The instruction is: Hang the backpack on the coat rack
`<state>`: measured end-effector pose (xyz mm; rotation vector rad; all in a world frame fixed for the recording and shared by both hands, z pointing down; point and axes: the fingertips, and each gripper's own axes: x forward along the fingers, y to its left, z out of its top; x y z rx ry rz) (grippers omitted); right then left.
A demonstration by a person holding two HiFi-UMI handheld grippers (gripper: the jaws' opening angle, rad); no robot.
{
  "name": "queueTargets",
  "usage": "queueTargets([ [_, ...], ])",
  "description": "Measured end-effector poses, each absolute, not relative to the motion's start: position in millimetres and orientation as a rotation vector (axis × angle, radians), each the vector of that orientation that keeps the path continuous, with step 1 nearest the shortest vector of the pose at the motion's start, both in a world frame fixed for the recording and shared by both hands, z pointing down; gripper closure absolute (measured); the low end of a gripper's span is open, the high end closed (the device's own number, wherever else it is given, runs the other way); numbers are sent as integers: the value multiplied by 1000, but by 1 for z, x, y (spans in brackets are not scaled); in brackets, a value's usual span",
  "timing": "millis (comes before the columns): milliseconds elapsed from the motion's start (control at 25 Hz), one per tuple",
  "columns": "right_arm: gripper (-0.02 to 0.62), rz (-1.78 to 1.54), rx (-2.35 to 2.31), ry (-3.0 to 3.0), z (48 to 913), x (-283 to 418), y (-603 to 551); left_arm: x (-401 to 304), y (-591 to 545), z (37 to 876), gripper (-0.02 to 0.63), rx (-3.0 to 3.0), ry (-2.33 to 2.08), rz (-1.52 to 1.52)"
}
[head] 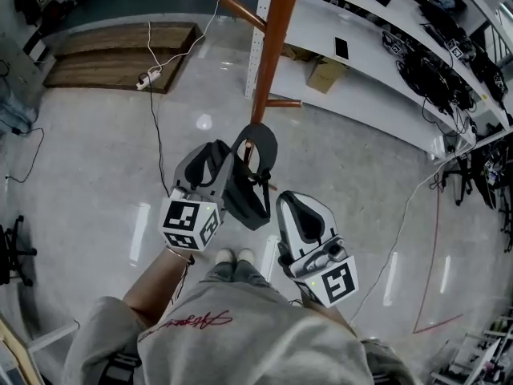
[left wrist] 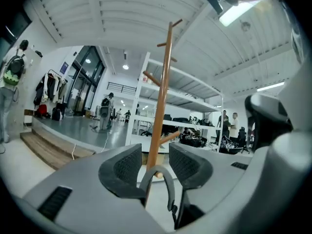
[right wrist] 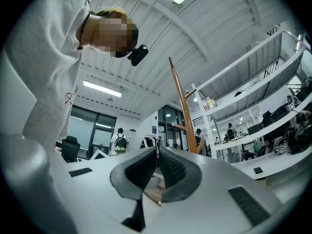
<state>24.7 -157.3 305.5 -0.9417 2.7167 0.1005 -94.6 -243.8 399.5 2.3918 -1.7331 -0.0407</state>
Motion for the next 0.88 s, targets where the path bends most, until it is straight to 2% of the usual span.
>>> queueTargets([
  [240,571,189,-895,2690,282,15,-146,-77,-205,329,434,2523,-1683,-216],
  [480,571,243,-875,2668,262,10,-139,-64,-184,301,436,2593,-1640,-216],
  [640,571,245,-872,2665,257,7,-129,-64,-169,291,504,2612,-1656,-227],
  [880,571,255,-856,2667,252,2,-122,-70,-159,284,573,2619,-1700,-239],
])
